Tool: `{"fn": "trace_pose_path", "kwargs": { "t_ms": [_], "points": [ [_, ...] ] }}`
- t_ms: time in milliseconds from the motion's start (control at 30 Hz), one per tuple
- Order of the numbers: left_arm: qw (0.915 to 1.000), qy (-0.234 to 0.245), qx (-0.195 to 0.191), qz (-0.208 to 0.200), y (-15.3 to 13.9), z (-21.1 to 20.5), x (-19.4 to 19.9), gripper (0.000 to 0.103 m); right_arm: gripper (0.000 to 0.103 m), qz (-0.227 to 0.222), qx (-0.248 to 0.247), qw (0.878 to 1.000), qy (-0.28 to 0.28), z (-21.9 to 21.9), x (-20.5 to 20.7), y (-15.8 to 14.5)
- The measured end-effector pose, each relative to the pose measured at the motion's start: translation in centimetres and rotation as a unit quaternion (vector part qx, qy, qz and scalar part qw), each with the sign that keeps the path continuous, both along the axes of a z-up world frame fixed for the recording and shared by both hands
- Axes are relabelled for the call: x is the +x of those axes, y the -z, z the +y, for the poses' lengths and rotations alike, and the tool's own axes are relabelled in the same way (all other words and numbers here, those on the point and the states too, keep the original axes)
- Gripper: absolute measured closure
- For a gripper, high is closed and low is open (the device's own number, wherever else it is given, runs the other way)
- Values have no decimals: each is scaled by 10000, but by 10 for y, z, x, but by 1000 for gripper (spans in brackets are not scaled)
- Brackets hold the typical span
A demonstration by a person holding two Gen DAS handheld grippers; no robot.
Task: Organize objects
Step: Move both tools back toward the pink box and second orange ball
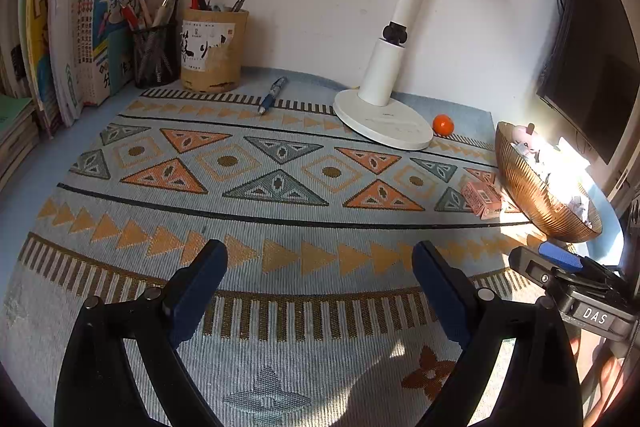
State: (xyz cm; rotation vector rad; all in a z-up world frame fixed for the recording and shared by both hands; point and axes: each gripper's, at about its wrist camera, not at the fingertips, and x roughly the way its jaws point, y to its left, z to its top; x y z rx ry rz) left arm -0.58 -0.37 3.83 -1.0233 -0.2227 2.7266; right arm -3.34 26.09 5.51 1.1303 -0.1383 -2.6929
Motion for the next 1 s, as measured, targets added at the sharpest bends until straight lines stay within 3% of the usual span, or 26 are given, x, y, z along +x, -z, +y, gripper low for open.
{"fn": "trace_pose_path", "kwargs": {
  "t_ms": [167,300,400,500,733,833,900,933,1000],
  "points": [
    [10000,42,11,-39,1,0,0,10,13,-1022,-780,9912,300,10,-32,5],
    [9999,107,25,-41,0,1,2,10,13,-1004,-96,9929,637,5,-59,2],
    [9999,163,13,-23,-1,2,3,10,13,-1115,-531,9898,713,9,-73,9],
    [9998,188,-7,-30,-1,3,3,10,13,-962,-210,9903,976,3,-89,8],
    [9997,255,32,-47,0,3,3,10,12,-939,-299,9884,1157,-7,-130,13],
    [9996,276,53,-61,0,2,3,10,11,-855,69,9893,1176,-18,-136,15],
    [9996,280,50,-57,0,2,3,10,20,-798,493,9892,1131,-26,-132,17],
    [9995,294,64,-57,0,2,3,10,30,-757,658,9887,1116,-27,-128,16],
    [9995,304,5,-60,-1,4,1,10,38,-714,728,9890,1068,-25,-122,15]
  ]
}}
